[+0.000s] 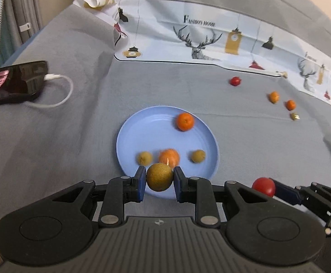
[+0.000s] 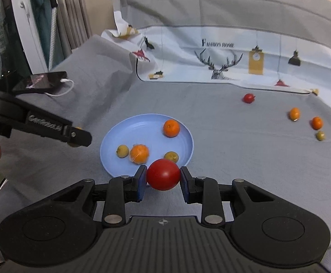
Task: Organize fruits
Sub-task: 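Carry the tomato and yellow fruit over the blue plate and open both tools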
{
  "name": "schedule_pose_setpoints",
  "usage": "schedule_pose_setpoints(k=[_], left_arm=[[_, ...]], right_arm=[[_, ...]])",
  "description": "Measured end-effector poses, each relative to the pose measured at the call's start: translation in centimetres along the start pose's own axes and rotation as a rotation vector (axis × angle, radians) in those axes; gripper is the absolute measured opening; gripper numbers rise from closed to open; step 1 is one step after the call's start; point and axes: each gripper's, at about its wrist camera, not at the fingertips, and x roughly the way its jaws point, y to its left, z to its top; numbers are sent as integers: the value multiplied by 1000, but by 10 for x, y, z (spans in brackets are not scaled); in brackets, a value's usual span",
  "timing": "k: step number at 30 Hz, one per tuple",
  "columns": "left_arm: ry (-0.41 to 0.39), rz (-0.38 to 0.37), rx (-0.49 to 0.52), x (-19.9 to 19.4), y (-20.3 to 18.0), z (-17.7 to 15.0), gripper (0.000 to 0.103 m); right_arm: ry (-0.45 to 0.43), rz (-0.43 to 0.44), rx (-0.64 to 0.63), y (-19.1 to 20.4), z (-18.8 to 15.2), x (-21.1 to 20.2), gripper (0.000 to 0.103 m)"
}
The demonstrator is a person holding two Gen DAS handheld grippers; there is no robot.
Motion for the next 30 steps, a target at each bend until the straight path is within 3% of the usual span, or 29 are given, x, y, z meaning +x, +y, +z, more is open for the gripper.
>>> schedule_pose_setpoints(k=[13, 14, 16, 17, 18, 19, 20, 23, 30], left_arm=[[99, 51, 32, 116, 4, 39, 28], [103, 50, 37, 120, 3, 41, 33], [102, 54, 43, 122, 4, 46, 69], [84, 54, 35, 117, 4, 46, 95], [55, 51, 25, 110, 4, 46, 102], [25, 44, 20, 101, 5, 44, 103], [22, 40, 28, 95, 4, 43, 103], [46, 59, 47, 74, 2, 30, 103], [91, 118, -18, 12, 8, -24, 103]], right_arm=[[110, 21, -42, -4, 10, 108, 32], [113, 25, -49, -3, 11, 113, 32], [124, 47, -69, -1, 14, 121, 33], [126, 51, -73, 0, 16, 123, 41], [124, 49, -73, 0, 18, 123, 50], [122, 50, -74, 0, 21, 121, 67], [114, 47, -73, 0, 22, 117, 77], [102, 32, -70, -2, 19, 97, 86], [114, -1, -32, -2, -7, 27, 95]])
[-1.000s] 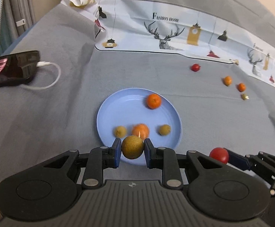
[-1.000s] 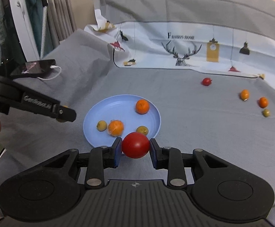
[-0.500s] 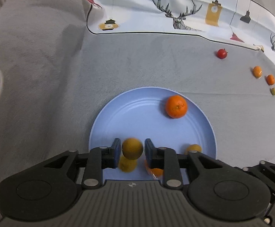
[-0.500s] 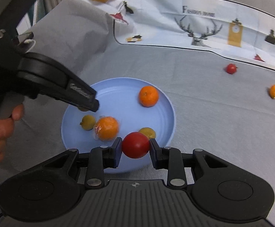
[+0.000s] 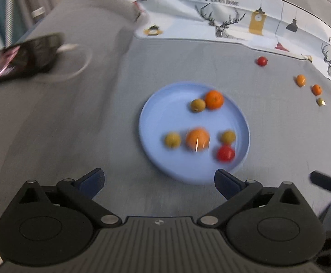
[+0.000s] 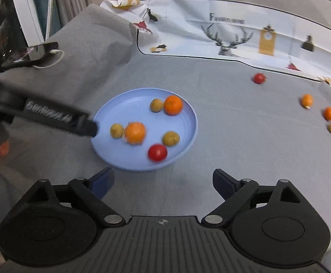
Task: Organize fruits
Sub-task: 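Carry the tomato and yellow fruit over the blue plate and open both tools, then lift both tools back from the plate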
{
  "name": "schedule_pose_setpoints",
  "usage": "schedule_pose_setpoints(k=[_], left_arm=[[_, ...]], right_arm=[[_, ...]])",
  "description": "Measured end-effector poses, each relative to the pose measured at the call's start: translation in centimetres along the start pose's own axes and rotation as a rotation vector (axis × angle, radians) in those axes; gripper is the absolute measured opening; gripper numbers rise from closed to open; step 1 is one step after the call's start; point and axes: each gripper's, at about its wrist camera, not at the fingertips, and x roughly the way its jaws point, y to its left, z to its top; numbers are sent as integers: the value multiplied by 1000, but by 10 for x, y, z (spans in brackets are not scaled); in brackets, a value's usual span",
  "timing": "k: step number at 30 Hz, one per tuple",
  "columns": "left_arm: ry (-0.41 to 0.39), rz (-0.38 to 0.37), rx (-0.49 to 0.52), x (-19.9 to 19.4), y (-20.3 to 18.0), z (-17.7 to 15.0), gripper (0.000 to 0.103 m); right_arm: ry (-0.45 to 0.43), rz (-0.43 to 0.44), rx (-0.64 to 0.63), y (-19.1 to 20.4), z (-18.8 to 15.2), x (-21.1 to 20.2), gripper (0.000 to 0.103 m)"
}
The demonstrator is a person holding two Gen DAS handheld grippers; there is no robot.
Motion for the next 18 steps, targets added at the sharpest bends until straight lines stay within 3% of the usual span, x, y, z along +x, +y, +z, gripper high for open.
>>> schedule_pose_setpoints(k=[8, 18], left_arm=[[-48, 33, -12, -56, 0, -53, 103], [-162, 40, 32, -107, -13, -86, 103]], right_arm=[[-124, -22, 0, 13, -25, -72, 99], [-255, -32, -49, 28, -49, -131, 101]])
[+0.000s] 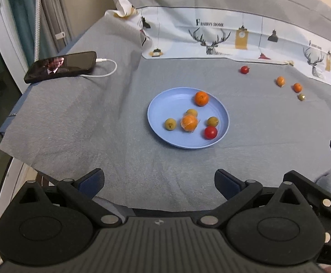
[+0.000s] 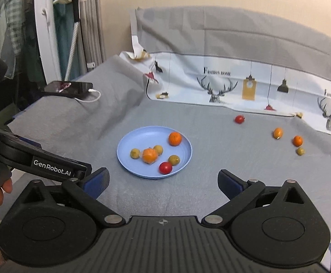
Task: Organize fruits
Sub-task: 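Lift both tools back from the plate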
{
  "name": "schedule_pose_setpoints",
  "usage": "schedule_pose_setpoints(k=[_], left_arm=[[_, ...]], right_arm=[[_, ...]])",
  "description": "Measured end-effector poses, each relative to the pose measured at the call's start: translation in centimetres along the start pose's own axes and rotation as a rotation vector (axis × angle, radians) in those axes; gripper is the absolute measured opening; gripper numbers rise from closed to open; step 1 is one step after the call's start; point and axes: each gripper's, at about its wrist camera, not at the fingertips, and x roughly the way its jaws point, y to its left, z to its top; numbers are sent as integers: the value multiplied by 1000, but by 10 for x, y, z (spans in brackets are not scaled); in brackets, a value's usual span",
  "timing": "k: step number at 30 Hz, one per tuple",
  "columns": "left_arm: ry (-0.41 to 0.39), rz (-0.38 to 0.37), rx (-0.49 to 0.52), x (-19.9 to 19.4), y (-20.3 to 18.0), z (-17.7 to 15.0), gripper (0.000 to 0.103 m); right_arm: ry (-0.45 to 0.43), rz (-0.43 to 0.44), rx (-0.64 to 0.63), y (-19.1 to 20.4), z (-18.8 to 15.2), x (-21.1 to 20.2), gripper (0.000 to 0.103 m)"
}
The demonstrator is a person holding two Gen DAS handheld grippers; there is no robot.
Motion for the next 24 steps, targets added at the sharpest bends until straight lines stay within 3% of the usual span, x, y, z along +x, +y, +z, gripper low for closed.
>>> schedule_pose_setpoints(k=[12, 24], left_arm=[[-67, 11, 18, -33, -6, -10, 103], [-79, -2, 31, -39, -6, -12, 103]], right_arm=[[-67, -11, -20, 8, -3, -33, 102], [-78, -11, -21, 9, -5, -38, 102]])
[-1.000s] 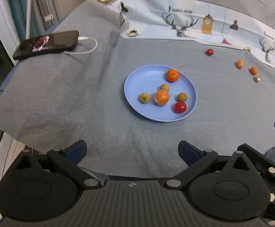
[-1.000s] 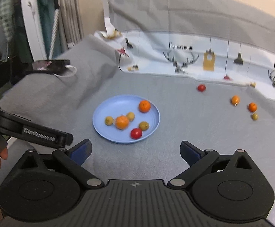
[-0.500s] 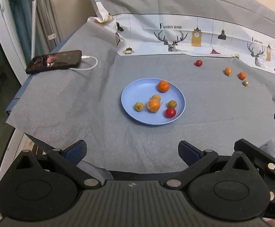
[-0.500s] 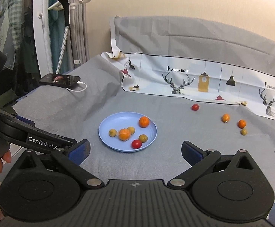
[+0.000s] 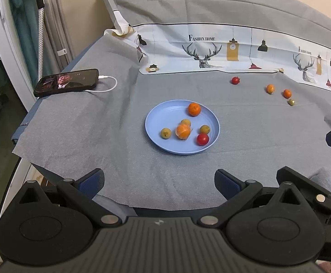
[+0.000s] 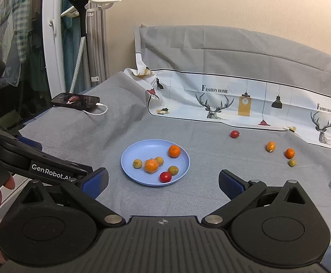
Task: Organize fruits
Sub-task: 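Lift both tools back from the plate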
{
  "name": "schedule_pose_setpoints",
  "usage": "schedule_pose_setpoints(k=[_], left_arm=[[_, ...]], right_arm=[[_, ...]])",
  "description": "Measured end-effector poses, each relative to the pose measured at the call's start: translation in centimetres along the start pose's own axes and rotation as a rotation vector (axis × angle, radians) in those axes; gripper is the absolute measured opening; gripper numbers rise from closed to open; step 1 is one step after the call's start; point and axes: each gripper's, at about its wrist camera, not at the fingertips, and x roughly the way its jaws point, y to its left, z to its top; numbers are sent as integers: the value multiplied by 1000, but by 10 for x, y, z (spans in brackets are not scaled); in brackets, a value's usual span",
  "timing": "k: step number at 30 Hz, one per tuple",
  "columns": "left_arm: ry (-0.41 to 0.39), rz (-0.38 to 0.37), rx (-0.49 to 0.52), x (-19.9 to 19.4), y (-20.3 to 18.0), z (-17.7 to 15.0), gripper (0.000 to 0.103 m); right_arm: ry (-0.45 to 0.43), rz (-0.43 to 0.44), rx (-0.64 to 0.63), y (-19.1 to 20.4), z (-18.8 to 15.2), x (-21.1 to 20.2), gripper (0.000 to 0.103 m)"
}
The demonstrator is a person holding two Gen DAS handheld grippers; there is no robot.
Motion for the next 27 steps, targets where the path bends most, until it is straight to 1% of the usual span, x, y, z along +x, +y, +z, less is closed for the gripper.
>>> schedule_pose_setpoints(k=[11, 27], left_arm=[[7, -4, 1, 4, 1, 1, 103], [54, -6, 14, 23, -1, 1, 103]], right_arm=[[17, 4, 0, -1, 0, 3, 102], [65, 15, 24, -8, -4, 17, 102]])
